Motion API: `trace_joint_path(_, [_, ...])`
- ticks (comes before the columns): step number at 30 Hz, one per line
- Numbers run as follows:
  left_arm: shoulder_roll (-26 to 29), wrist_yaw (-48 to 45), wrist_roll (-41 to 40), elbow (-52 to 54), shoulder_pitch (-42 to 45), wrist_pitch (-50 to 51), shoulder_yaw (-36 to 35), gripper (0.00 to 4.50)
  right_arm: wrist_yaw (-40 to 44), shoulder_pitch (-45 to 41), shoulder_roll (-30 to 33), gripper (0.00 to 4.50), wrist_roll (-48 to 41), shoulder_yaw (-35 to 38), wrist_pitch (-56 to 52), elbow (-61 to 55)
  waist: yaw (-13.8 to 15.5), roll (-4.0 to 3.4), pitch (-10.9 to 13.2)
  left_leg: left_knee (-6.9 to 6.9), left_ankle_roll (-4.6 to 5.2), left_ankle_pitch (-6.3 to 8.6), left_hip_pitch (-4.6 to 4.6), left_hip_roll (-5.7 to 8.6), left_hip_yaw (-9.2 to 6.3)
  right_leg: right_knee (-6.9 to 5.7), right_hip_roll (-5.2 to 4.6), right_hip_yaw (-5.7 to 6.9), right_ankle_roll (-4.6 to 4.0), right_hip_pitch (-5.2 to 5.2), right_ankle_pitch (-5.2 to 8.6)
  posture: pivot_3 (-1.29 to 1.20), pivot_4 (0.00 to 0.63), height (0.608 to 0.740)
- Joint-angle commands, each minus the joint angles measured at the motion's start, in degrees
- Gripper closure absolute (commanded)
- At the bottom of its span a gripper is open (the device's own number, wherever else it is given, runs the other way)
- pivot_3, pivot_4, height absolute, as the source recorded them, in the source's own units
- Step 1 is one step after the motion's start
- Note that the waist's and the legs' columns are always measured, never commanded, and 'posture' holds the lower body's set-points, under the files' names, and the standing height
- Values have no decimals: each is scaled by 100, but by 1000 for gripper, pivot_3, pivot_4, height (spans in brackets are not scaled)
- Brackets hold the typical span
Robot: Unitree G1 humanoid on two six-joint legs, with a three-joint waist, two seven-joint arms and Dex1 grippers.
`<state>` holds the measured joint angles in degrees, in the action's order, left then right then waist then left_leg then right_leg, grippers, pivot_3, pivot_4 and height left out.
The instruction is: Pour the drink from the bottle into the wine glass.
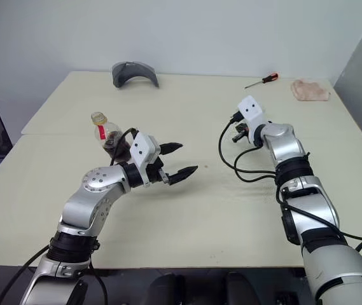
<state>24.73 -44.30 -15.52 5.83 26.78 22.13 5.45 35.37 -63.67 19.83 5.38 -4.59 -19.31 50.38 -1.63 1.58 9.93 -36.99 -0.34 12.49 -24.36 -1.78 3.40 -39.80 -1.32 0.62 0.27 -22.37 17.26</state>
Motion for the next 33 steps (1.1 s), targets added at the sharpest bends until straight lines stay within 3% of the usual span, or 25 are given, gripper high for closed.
trace_joint_path(1, [-22,6,-16,71,89,-83,-18,0,269,148,95,4448,-85,-49,-229,-522,-10,0,0,0,0,0,0,0,0,0,0,-1,0,0,0,0,150,740])
trace_joint_path(15, [-17,-12,-12,42,96,-96,-20,0,1465,977,601,4448,-180,-404,-948,-2014,-2,1,1,-1,1,1,0,0,-1,3,2,0,1,1,0,0,150,740])
trace_joint_path(25, [-22,-11,-42,79,80,-88,-34,0,1532,490,617,4448,-1103,328,-1597,-2210,3,1,1,-1,1,1,0,-1,-2,4,3,1,1,1,0,0,150,740])
trace_joint_path(30, [-30,-12,-48,61,103,-92,-38,0,655,57,823,4448,-552,254,-381,-1127,3,1,1,-1,2,1,0,1,-1,5,2,0,1,2,0,0,150,740])
trace_joint_path(33, [-36,-15,-47,57,120,-98,-33,0,547,-121,963,4448,-208,-11,311,-407,2,2,2,0,2,1,0,3,0,11,2,-1,1,2,0,0,150,740])
